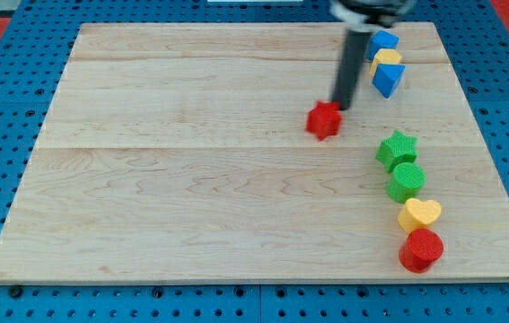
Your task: Move the red star to the center of the board
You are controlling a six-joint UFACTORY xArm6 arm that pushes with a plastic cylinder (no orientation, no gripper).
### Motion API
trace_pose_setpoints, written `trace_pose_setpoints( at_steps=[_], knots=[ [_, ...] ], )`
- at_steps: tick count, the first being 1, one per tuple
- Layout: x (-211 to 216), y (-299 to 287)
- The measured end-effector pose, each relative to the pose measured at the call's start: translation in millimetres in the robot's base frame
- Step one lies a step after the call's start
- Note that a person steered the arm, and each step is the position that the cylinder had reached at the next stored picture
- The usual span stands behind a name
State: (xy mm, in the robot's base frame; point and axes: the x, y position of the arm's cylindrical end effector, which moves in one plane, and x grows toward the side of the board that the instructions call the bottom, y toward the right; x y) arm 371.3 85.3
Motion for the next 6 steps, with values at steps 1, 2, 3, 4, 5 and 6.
trace_pose_setpoints(
  at_steps=[1, 2, 3, 4, 5, 6],
  knots=[
    [13.7, 22.3],
    [30.6, 44.8],
    [81.7, -36.6],
    [62.5, -50.9],
    [13.0, -12.4],
    [40.5, -60.1]
  ],
)
